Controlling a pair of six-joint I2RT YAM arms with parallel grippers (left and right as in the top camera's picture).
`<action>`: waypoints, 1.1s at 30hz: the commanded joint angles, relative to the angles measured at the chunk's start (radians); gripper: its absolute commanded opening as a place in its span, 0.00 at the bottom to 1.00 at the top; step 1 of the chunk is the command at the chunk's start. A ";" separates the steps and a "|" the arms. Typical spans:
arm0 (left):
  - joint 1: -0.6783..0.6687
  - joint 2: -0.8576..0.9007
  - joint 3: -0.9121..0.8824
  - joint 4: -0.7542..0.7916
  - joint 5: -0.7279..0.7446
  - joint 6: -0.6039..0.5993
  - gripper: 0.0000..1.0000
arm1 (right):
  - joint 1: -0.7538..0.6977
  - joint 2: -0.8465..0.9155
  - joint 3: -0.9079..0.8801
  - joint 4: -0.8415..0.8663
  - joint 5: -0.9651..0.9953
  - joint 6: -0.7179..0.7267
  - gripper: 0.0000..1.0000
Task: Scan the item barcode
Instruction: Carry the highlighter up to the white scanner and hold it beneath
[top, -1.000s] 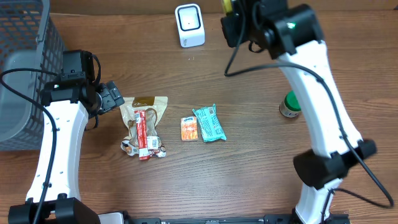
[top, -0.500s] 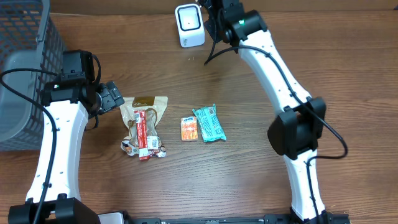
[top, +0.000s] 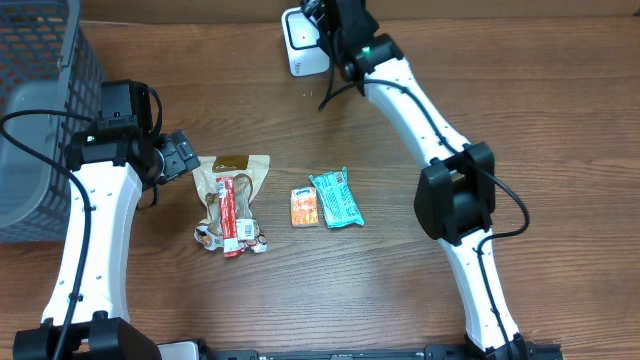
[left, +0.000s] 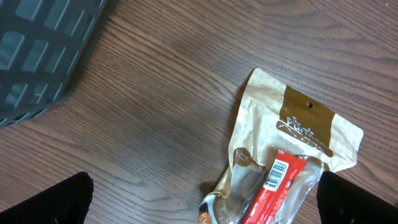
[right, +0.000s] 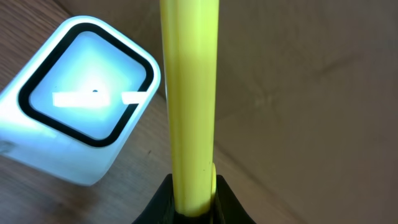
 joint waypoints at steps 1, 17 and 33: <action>-0.003 0.006 -0.003 -0.002 -0.010 0.004 1.00 | 0.032 0.045 0.010 0.042 0.090 -0.135 0.04; -0.003 0.006 -0.003 -0.002 -0.010 0.004 1.00 | 0.050 0.183 0.009 0.245 0.294 -0.238 0.04; -0.004 0.006 -0.003 -0.002 -0.010 0.004 1.00 | 0.055 0.185 0.009 0.246 0.309 -0.280 0.04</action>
